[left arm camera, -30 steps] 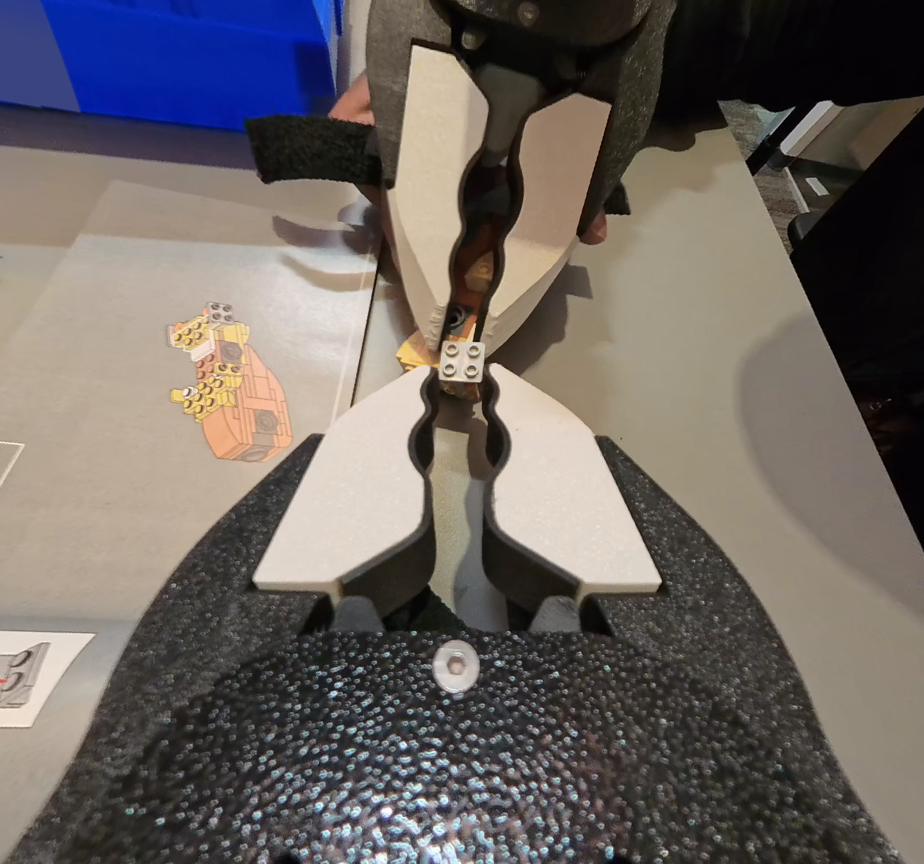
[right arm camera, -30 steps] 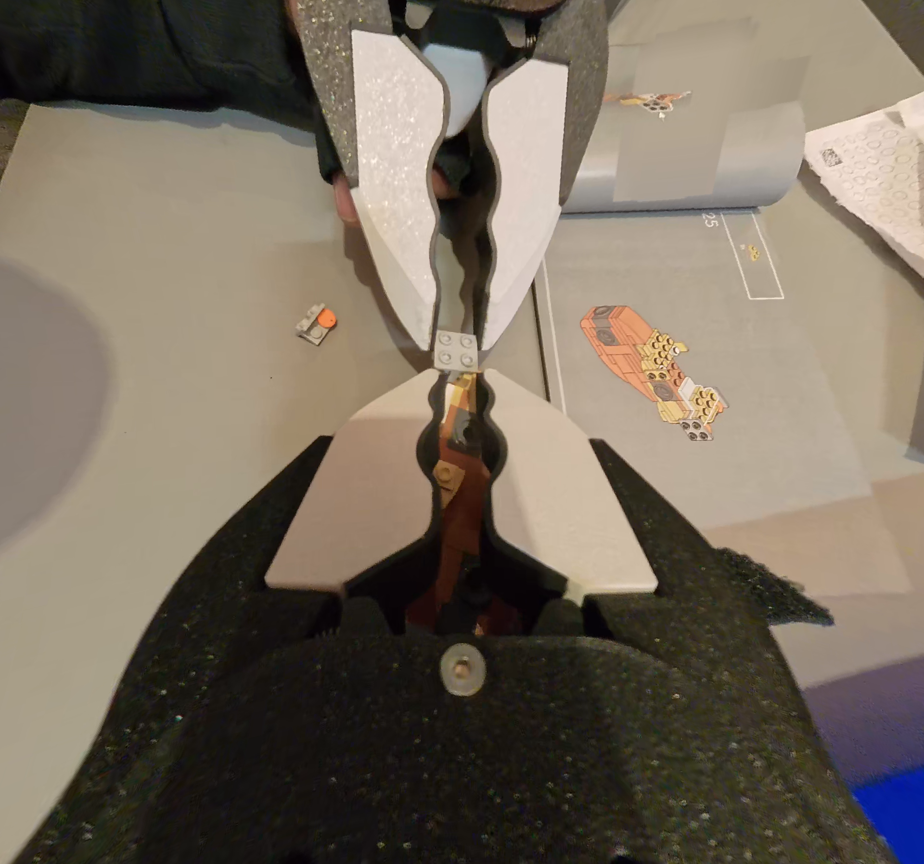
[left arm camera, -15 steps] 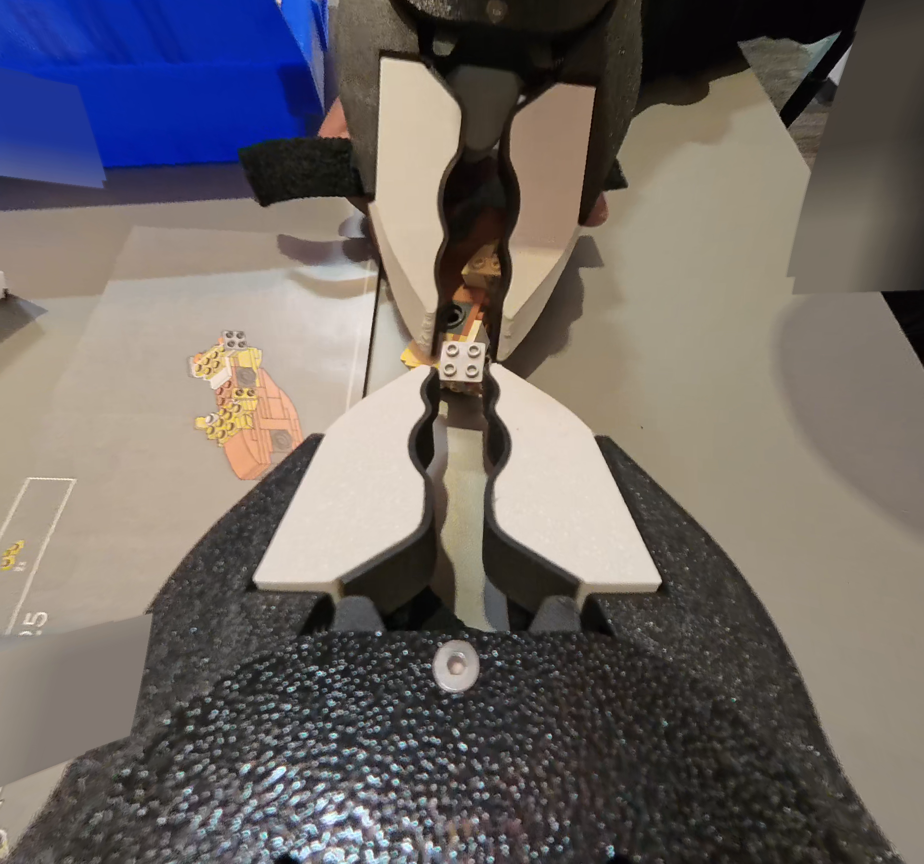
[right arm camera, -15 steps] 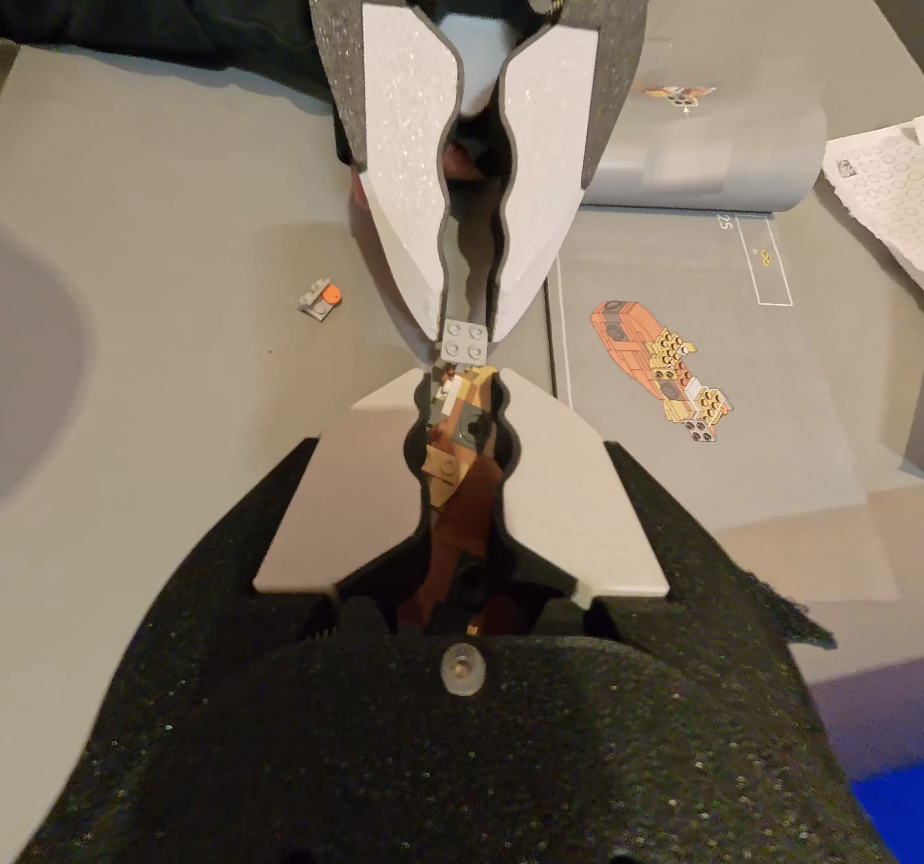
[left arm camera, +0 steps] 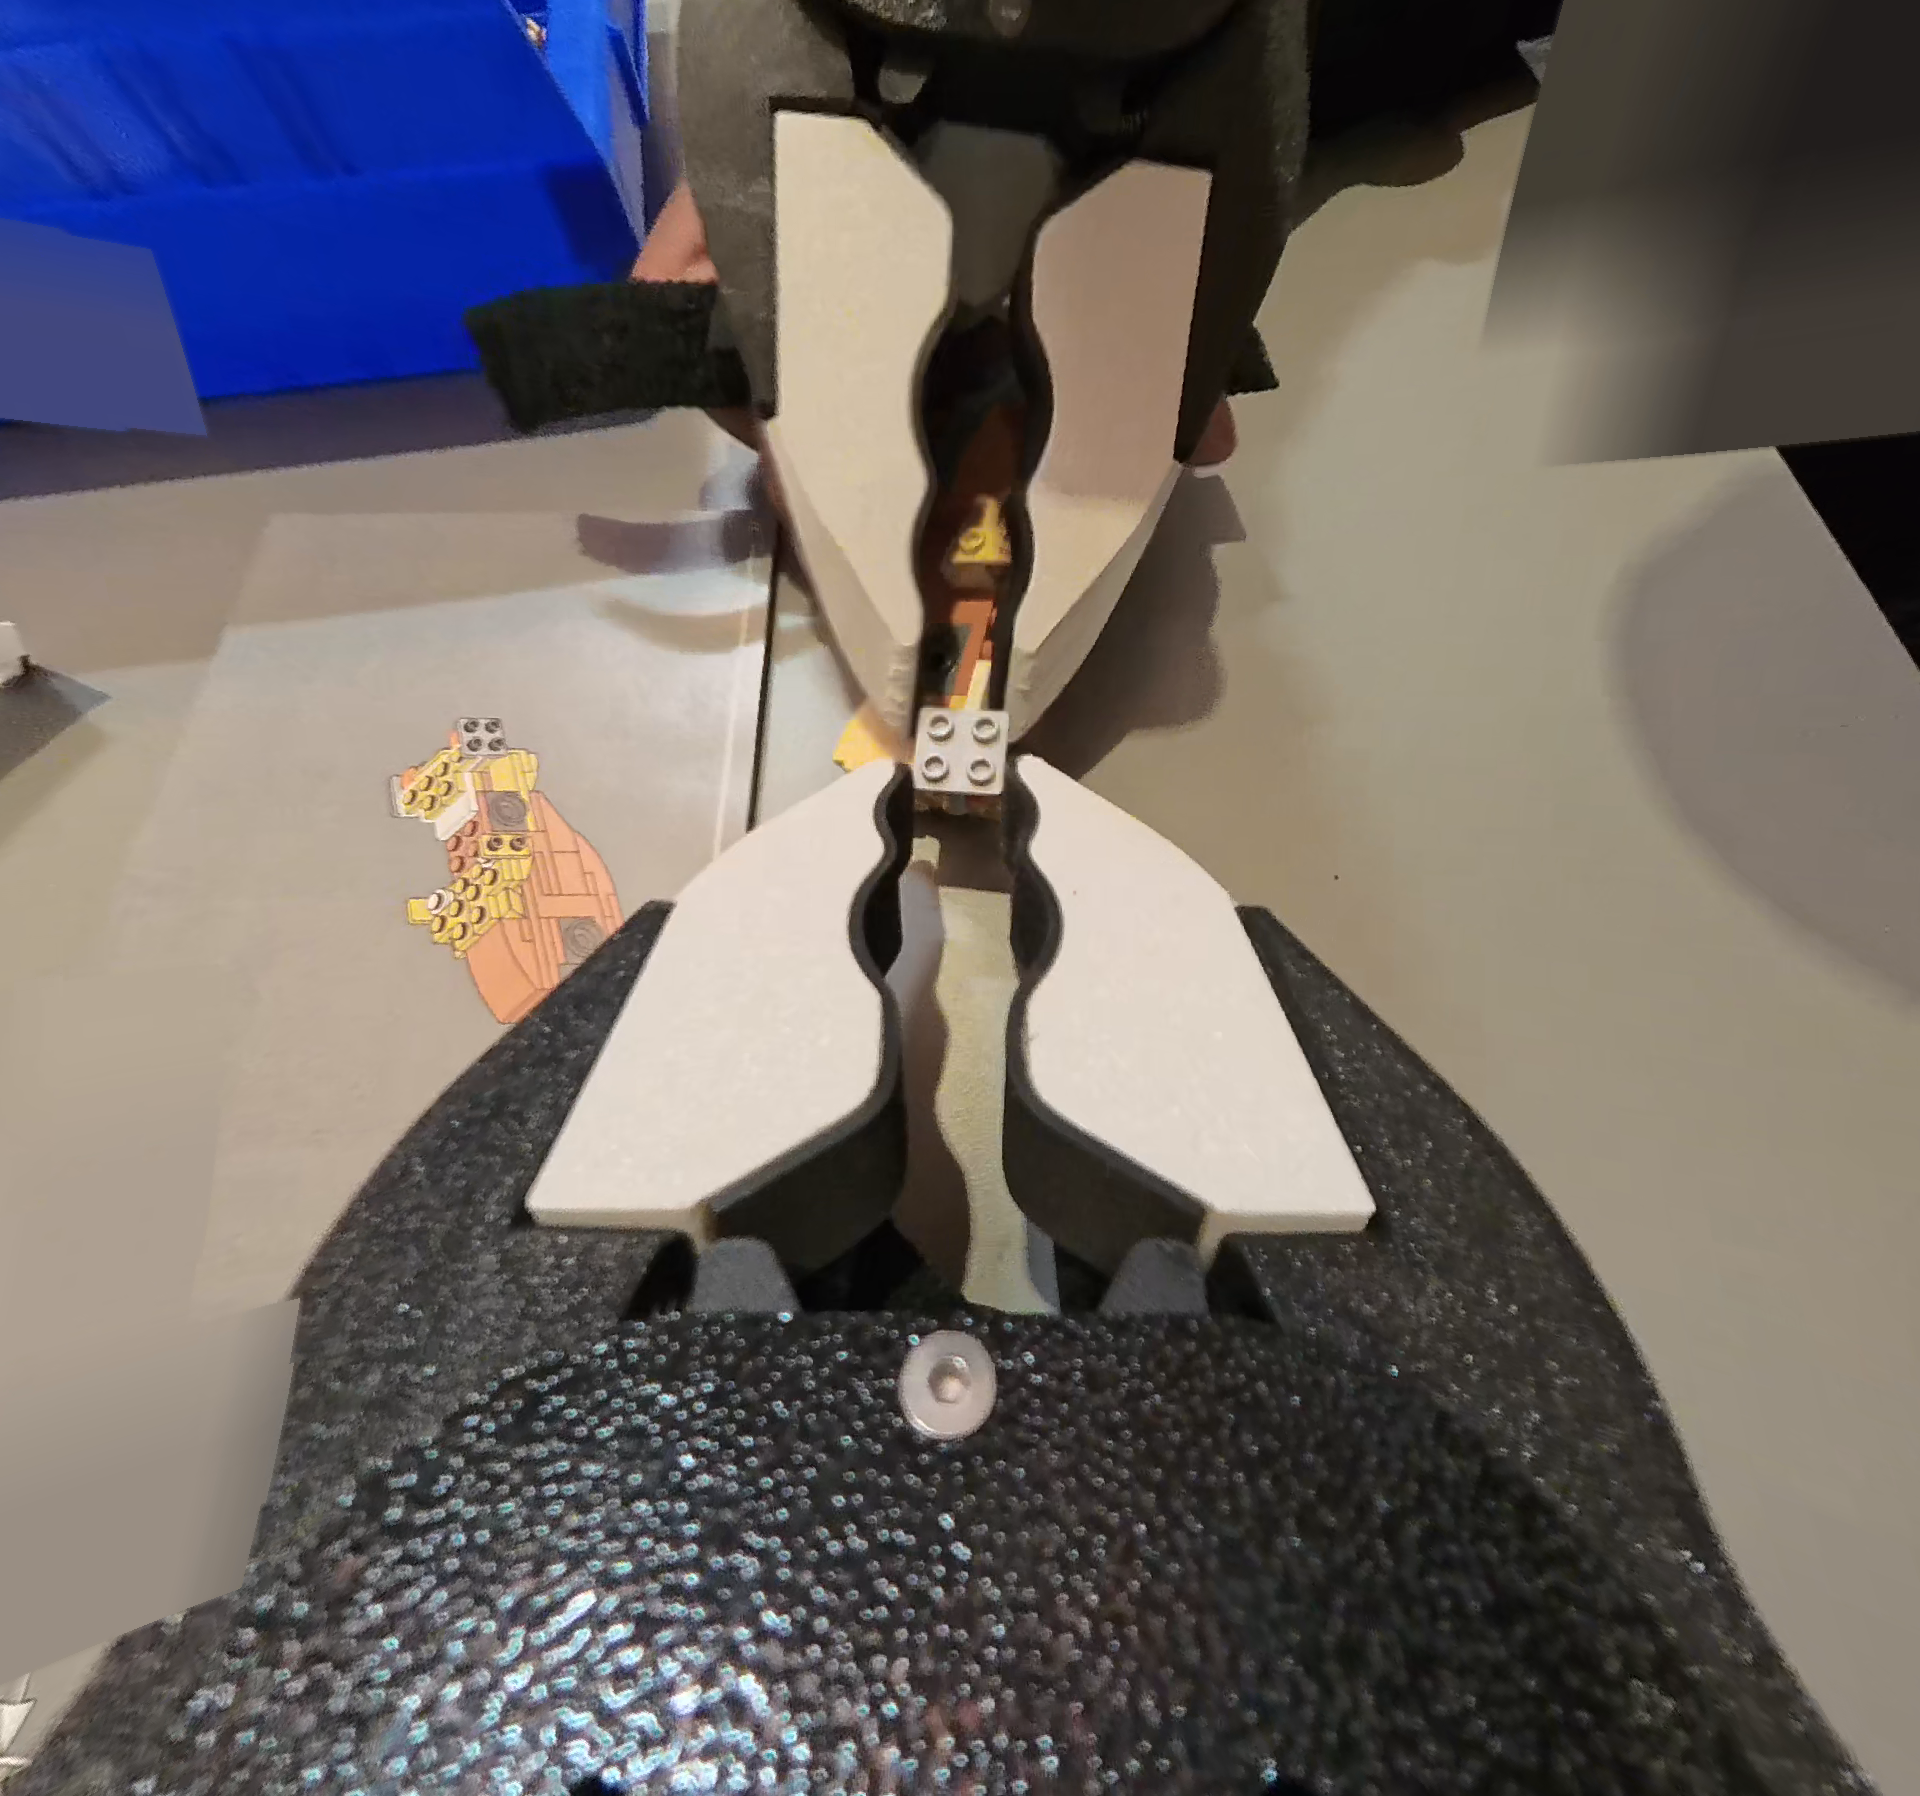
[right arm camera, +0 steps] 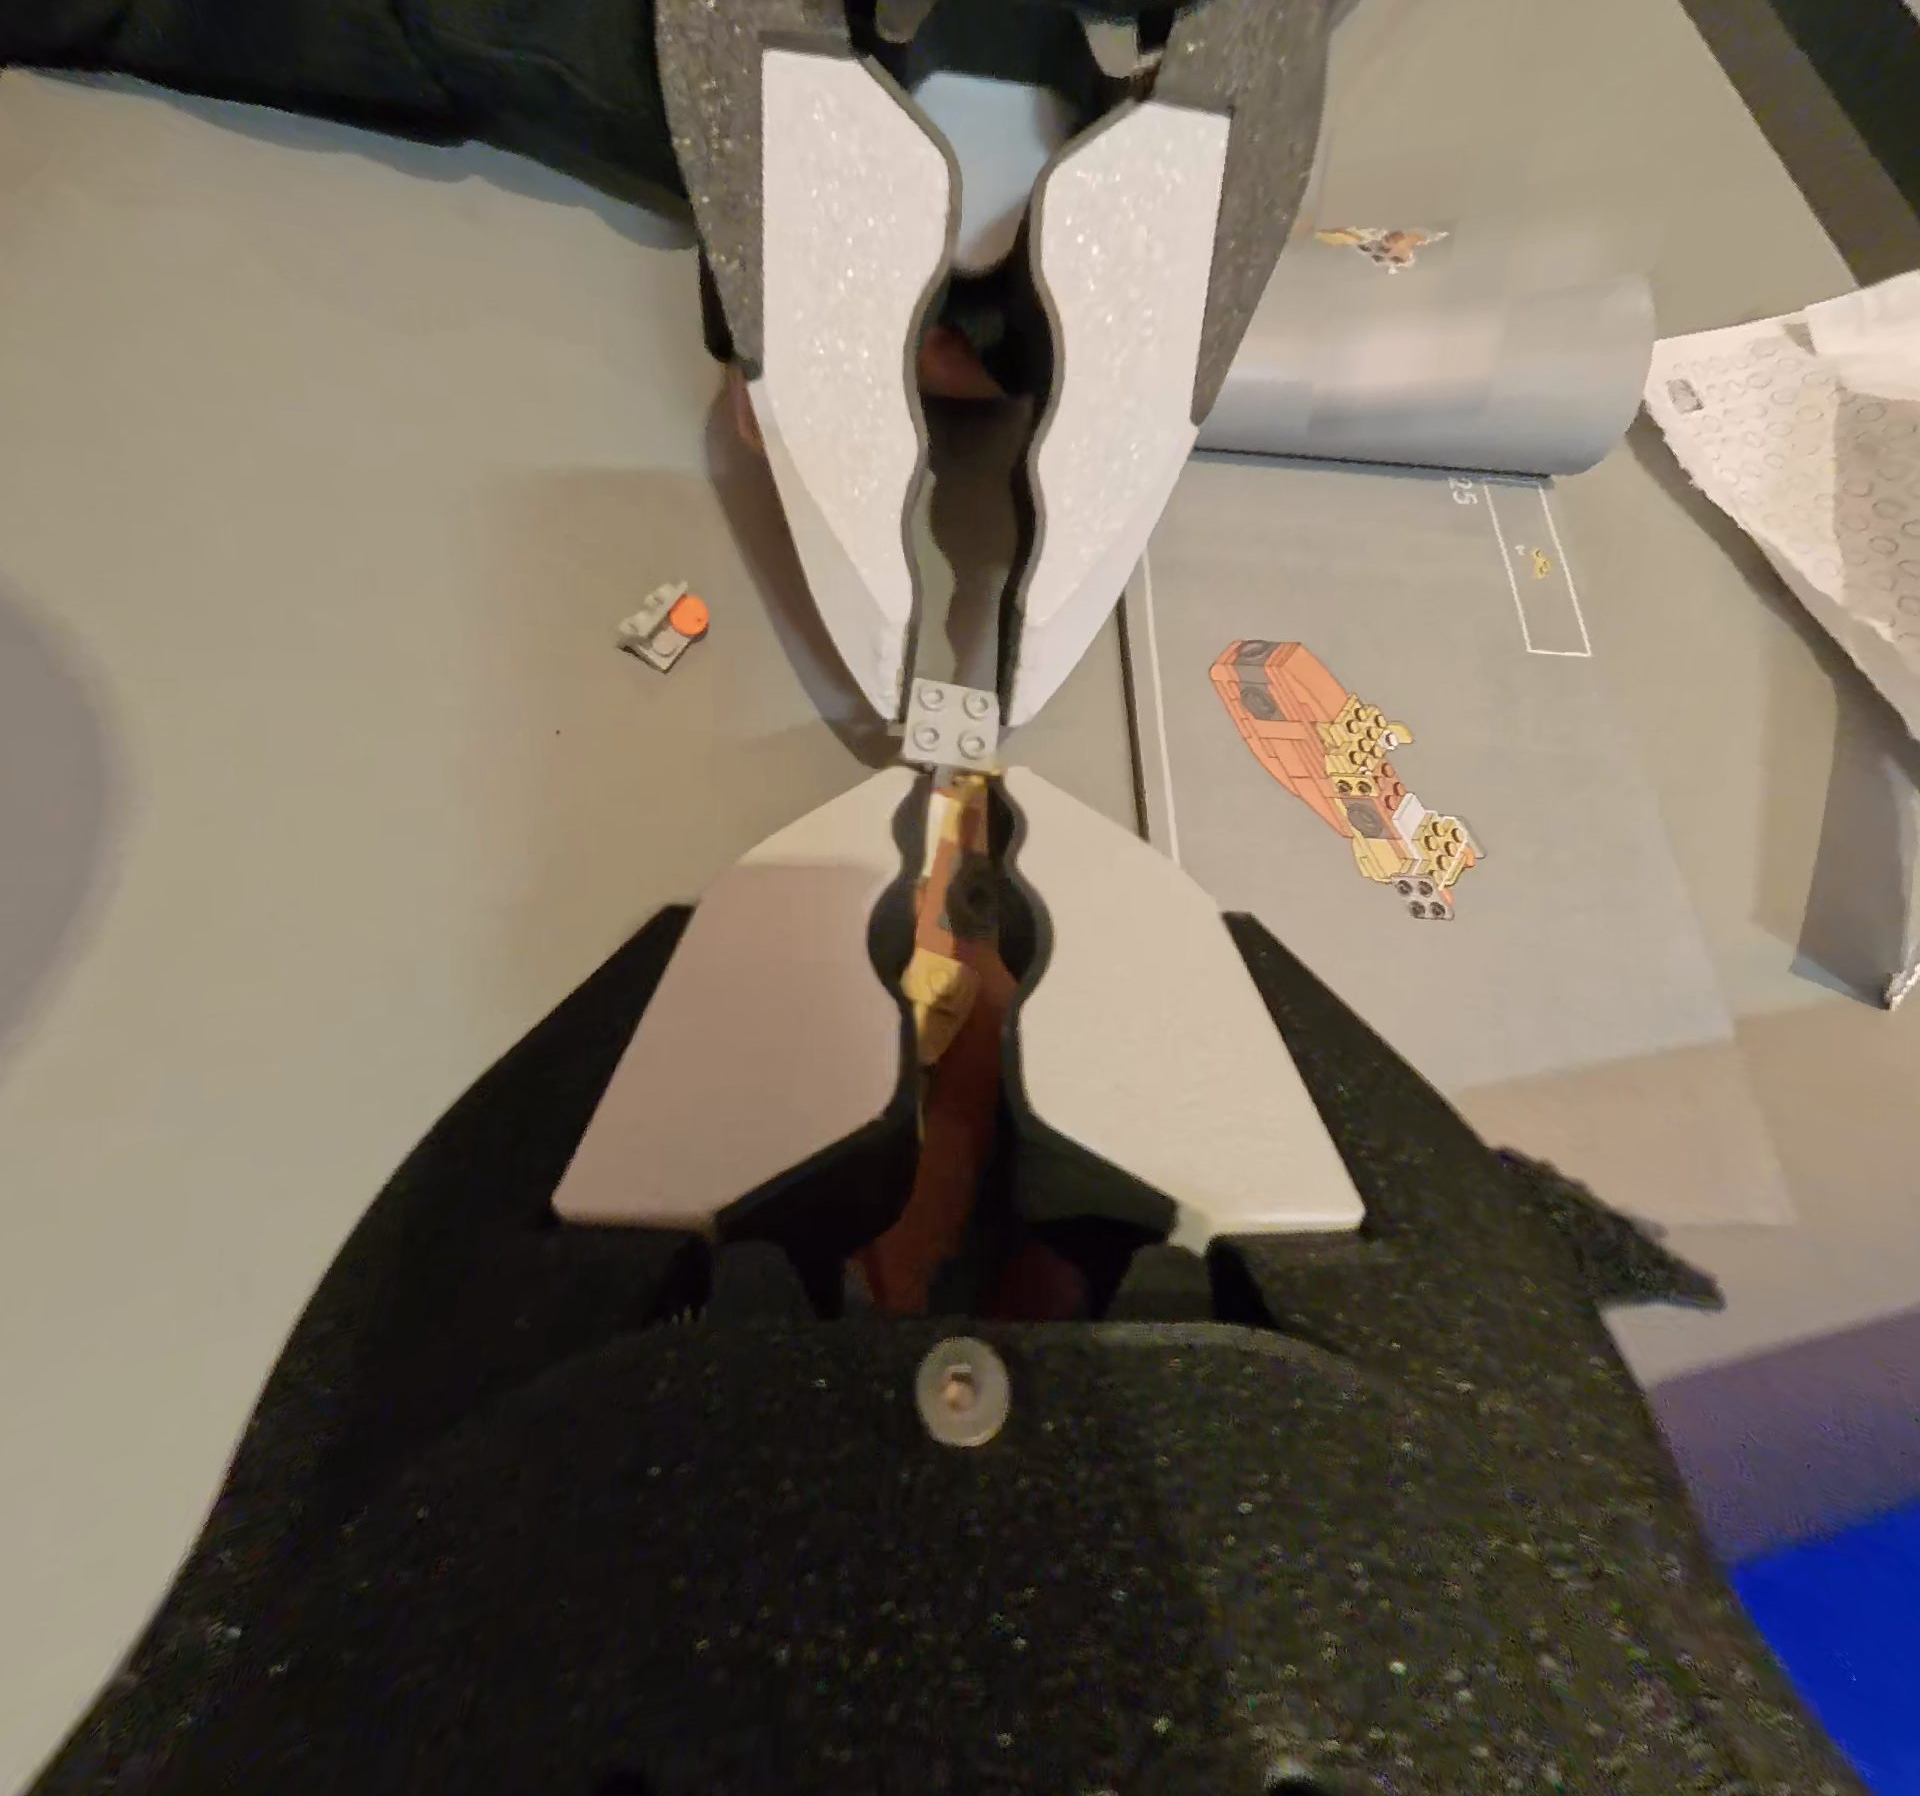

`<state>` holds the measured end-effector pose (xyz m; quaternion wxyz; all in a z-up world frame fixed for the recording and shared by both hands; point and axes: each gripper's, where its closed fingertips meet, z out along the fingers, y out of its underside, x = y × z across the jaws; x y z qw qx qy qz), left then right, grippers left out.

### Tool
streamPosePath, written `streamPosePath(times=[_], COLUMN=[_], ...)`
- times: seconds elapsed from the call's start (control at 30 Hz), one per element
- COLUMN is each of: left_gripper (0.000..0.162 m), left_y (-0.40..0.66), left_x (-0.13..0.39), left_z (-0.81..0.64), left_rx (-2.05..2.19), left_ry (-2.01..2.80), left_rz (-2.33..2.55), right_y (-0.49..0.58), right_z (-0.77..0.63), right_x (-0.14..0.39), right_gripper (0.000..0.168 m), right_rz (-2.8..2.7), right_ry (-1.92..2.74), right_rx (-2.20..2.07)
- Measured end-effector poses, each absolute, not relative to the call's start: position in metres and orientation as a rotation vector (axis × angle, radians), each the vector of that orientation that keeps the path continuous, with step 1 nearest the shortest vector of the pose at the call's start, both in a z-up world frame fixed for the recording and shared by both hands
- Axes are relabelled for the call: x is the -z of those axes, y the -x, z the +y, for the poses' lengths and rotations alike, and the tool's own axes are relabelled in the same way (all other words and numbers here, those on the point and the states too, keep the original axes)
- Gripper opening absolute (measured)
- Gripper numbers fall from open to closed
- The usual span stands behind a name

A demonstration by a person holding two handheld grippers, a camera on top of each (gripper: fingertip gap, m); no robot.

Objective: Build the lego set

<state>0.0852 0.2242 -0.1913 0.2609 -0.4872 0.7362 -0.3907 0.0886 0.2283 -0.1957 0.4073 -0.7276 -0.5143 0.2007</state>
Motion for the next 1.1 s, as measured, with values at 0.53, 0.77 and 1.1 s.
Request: streamPosePath(times=[0.53,0.77,1.1], left_gripper=[0.015,0.015,0.015], left_y=[-0.0871,-0.0875,-0.0878], left_x=[0.1913,0.1911,0.1905], left_z=[0.2199,0.2199,0.22], left_rx=[1.045,1.031,1.056], left_ry=[1.296,1.29,1.281], left_rz=[2.017,2.026,2.013], right_y=[-0.0912,-0.0905,-0.0906], right_z=[0.2237,0.2244,0.2259], right_x=[0.1957,0.1957,0.1945], right_gripper=[0.011,0.011,0.01], right_rz=[-1.233,-1.234,-1.226], right_ry=[1.845,1.826,1.802], right_rx=[-0.433,-0.402,-0.381])
